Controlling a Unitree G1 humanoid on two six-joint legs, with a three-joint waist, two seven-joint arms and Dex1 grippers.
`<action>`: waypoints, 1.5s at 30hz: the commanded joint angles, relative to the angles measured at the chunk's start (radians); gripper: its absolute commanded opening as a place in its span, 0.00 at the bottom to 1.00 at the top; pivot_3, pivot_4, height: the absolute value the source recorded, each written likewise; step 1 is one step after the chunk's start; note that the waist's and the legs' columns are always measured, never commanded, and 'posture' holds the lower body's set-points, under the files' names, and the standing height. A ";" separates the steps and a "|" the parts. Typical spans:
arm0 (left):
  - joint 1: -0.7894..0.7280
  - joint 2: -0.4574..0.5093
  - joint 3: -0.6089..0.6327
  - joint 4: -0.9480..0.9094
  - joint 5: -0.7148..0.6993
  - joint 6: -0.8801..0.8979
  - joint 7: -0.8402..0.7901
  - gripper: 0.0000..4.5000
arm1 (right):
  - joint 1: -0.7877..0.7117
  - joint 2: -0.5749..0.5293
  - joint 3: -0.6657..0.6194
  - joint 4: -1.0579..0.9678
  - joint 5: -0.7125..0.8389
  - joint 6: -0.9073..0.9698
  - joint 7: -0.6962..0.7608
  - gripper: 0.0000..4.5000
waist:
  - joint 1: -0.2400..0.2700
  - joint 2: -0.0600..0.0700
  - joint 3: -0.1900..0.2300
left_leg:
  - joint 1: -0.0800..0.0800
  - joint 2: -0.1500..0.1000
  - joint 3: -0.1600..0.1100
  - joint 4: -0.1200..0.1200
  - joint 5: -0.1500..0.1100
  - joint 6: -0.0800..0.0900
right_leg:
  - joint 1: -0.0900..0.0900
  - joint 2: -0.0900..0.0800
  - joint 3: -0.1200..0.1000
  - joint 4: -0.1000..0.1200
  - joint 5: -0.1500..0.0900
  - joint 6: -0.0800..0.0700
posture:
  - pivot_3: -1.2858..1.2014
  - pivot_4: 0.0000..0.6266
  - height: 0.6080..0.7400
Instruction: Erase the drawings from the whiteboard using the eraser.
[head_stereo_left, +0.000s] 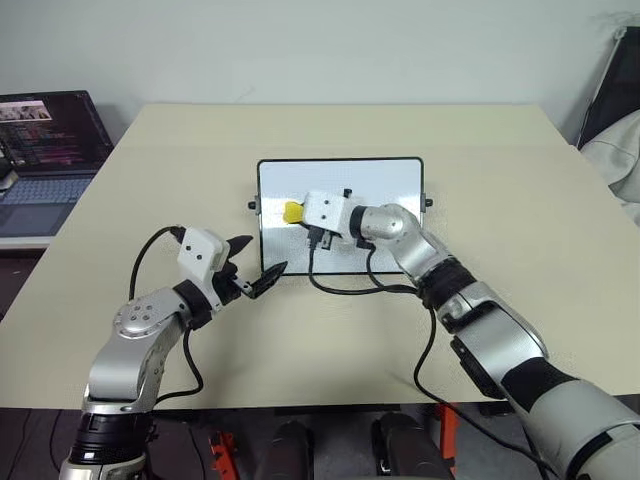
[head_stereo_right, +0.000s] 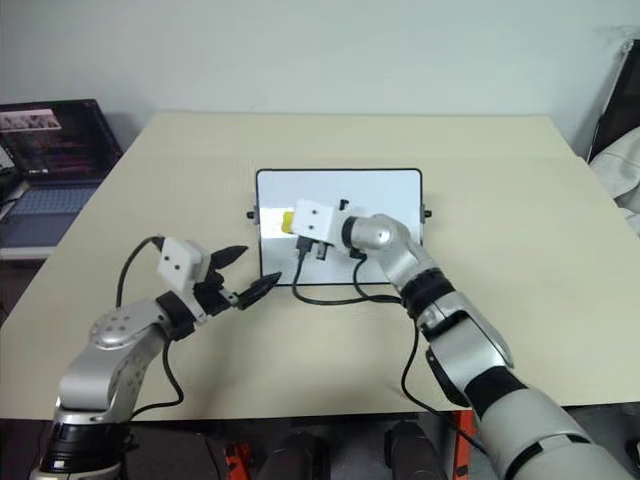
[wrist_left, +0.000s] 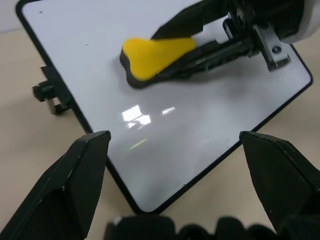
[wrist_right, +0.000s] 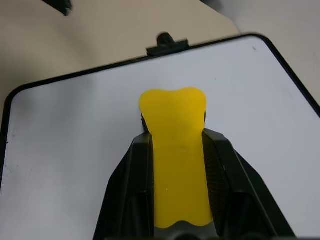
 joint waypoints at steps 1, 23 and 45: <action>-0.028 0.038 -0.084 -0.103 -0.004 0.018 -0.077 1.00 | 0.188 -0.059 -0.171 -0.447 0.111 0.240 -0.031 0.22 | 0.008 0.000 0.000 | -0.003 0.000 -0.002 0.000 0.000 0.000 | 0.000 0.000 0.000 -0.003 0.000 0.000 | 0.52 0.24 1.00; -0.477 -0.194 -0.434 0.212 0.091 -0.066 -0.344 1.00 | 0.692 0.037 -0.528 -0.995 0.173 0.809 -0.484 0.22 | -0.012 0.001 0.000 | -0.001 -0.002 0.005 0.000 0.000 0.001 | 0.001 0.005 0.002 -0.003 -0.002 0.003 | 0.52 0.24 1.00; -0.149 -0.137 -0.161 -0.053 0.086 0.068 -0.061 1.00 | 0.685 -0.110 -0.618 -0.956 0.356 0.673 -0.410 0.99 | -0.015 0.002 0.000 | -0.003 -0.001 0.002 -0.001 0.000 0.001 | 0.000 0.003 0.002 -0.004 -0.002 0.004 | 0.52 0.24 1.00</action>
